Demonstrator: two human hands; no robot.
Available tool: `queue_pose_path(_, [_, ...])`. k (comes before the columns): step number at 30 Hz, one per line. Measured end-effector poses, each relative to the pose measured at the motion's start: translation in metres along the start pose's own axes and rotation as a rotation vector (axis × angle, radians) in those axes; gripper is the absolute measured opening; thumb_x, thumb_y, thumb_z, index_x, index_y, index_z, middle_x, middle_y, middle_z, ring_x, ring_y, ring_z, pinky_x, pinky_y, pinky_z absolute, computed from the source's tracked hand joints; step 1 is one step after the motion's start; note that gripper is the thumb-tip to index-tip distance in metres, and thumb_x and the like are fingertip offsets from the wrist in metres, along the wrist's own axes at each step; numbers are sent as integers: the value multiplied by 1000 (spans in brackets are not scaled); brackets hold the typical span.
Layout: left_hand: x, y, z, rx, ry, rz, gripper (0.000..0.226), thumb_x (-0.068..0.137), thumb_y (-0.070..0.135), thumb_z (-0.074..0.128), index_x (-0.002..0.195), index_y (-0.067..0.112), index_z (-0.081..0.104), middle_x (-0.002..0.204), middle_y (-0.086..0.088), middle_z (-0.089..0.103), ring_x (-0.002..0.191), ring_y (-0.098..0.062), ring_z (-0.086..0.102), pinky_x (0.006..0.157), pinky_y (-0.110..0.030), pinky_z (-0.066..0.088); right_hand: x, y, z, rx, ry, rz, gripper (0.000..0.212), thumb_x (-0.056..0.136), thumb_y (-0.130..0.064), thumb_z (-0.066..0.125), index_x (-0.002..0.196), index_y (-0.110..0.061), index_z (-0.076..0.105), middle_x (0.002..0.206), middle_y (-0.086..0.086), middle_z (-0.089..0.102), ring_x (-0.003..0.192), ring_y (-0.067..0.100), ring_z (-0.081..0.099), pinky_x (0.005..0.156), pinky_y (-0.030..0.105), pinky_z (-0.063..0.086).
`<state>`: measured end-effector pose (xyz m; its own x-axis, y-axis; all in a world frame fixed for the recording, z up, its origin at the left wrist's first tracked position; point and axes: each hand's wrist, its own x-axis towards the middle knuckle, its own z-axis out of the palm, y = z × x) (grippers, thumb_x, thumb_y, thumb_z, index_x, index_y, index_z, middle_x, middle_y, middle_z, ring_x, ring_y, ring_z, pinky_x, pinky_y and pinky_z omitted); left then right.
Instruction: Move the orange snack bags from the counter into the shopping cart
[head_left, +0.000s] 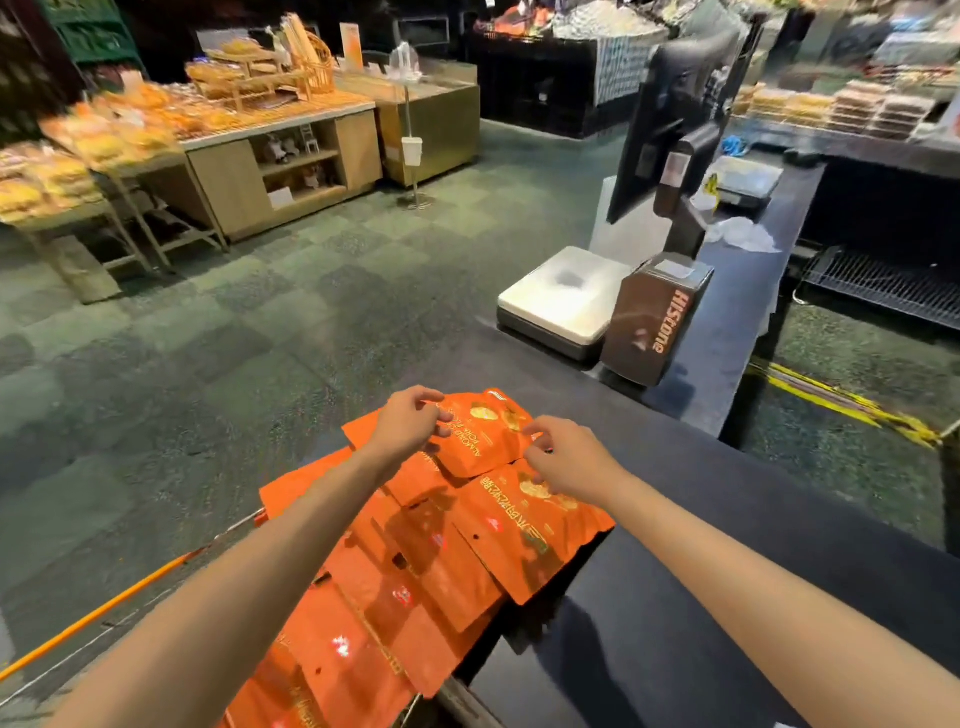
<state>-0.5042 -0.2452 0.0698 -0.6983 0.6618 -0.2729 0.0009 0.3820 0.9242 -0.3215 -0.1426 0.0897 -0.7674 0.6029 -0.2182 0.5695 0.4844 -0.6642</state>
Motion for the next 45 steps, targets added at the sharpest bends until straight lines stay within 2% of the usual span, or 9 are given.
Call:
queue_pose_path(3, [36,-15,-8,153,46,20,29,87,2,46,113,6,59,87,-8,68,68,-20,63,61,-33,52,27,-1,16,-77,-46,25,39,90,-19,46,127,-13,54,112,5,67,105,26,62,90,39,51])
queue_pose_path(5, [57,-28,-11,363,59,70,29,87,4,51,113,8,63,101,-10,71,90,-24,66,79,-36,54,40,0,29,-113,-82,49,38,92,-20,47,127,-11,54,118,6,65,110,26,59,89,32,47])
queue_pose_path(12, [104,-76,-5,859,-167,325,51,85,19,66,132,9,52,139,-14,48,130,-29,43,106,-32,35,60,24,81,-185,-264,152,58,85,-33,57,139,-17,40,135,9,50,126,28,47,101,37,42])
queue_pose_path(17, [112,-91,-3,1343,-304,418,73,81,21,66,146,25,31,157,-9,19,144,-30,15,116,-45,20,57,34,115,-359,-491,327,100,72,-58,62,150,-31,6,160,10,3,144,39,16,110,55,31])
queue_pose_path(20, [113,-90,-3,1410,-306,402,77,82,18,65,147,26,26,158,-7,14,146,-30,9,117,-49,14,56,32,129,-416,-521,362,103,76,-58,63,151,-32,-2,160,9,-10,146,41,1,111,64,21])
queue_pose_path(26, [118,-96,1,1410,-281,442,40,90,21,50,129,28,54,144,-1,45,138,-26,30,113,-44,22,54,28,139,-532,-427,270,83,86,-50,57,149,-22,10,158,17,6,140,47,17,104,57,37])
queue_pose_path(31, [120,-98,2,1384,-263,445,35,94,16,47,122,32,61,137,6,53,135,-23,36,113,-43,24,47,22,138,-676,-393,170,66,95,-34,46,148,-5,18,147,25,30,126,45,42,98,45,42])
queue_pose_path(36, [113,-91,5,1375,-224,488,37,94,14,46,123,33,60,135,8,55,134,-22,38,112,-43,21,43,27,130,-728,-280,50,20,89,-2,45,102,-4,59,102,15,66,88,31,66,60,34,45])
queue_pose_path(45, [97,-67,3,1318,-88,706,28,90,19,48,110,29,65,114,4,68,115,-20,55,103,-42,28,38,37,78,-631,-98,113,23,86,-2,42,102,-4,57,105,17,64,96,38,63,68,38,46])
